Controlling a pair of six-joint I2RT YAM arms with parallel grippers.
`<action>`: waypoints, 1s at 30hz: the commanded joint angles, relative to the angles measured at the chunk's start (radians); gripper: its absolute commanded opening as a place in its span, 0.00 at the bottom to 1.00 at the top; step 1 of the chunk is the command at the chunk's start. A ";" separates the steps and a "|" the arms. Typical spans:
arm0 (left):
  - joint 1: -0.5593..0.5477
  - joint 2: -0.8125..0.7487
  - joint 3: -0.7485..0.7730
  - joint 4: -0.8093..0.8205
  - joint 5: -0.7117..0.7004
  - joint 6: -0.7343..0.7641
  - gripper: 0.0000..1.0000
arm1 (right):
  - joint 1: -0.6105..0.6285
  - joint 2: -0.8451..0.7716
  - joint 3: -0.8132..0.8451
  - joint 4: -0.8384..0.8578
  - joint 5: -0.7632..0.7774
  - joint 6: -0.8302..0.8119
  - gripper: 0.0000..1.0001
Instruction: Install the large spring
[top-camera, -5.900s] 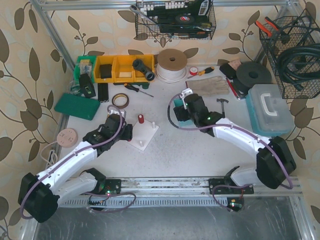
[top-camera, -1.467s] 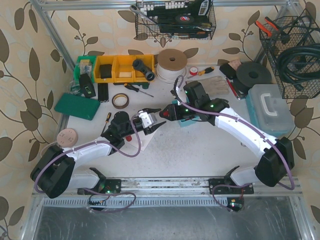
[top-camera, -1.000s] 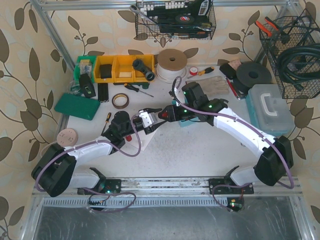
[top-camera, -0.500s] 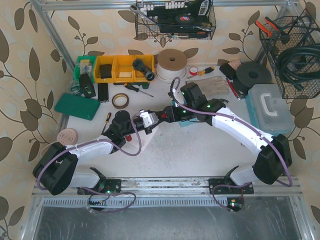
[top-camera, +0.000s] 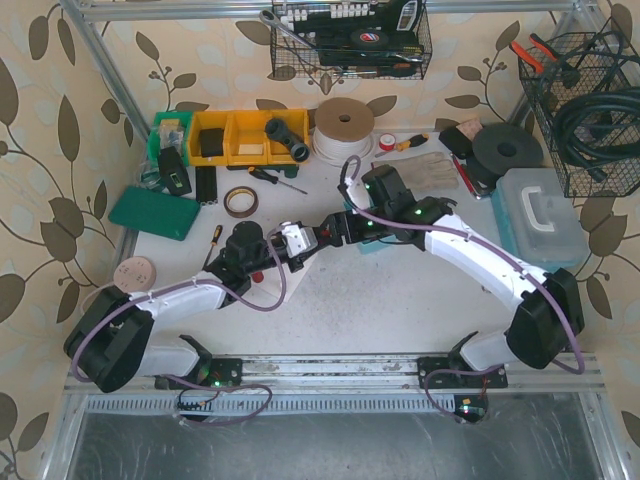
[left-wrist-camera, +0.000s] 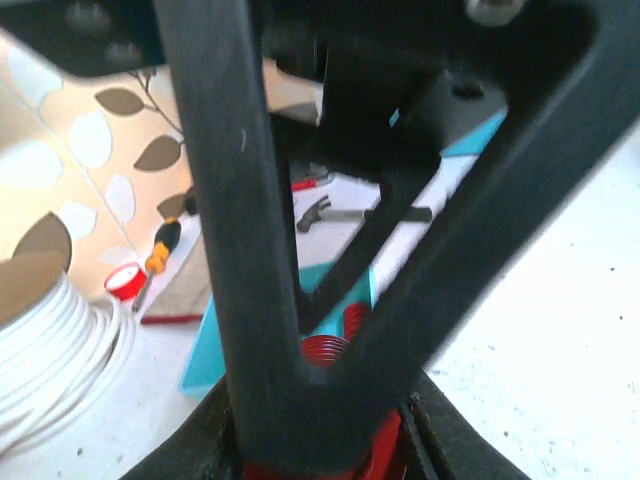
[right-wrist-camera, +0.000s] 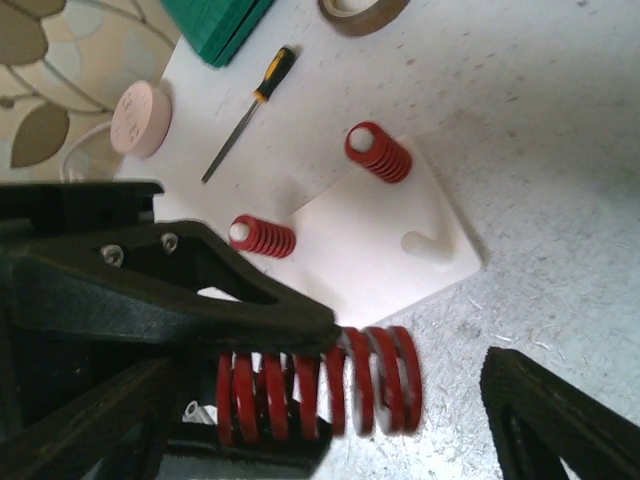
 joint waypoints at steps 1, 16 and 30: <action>-0.009 -0.070 0.038 -0.085 -0.106 0.000 0.00 | -0.038 -0.065 0.013 -0.020 0.077 -0.048 0.90; -0.008 -0.307 0.187 -0.835 -0.515 -0.359 0.00 | -0.074 -0.132 -0.082 -0.022 0.501 -0.268 1.00; -0.010 -0.291 0.264 -1.226 -0.413 -0.623 0.00 | -0.074 -0.139 -0.201 0.102 0.665 -0.265 0.99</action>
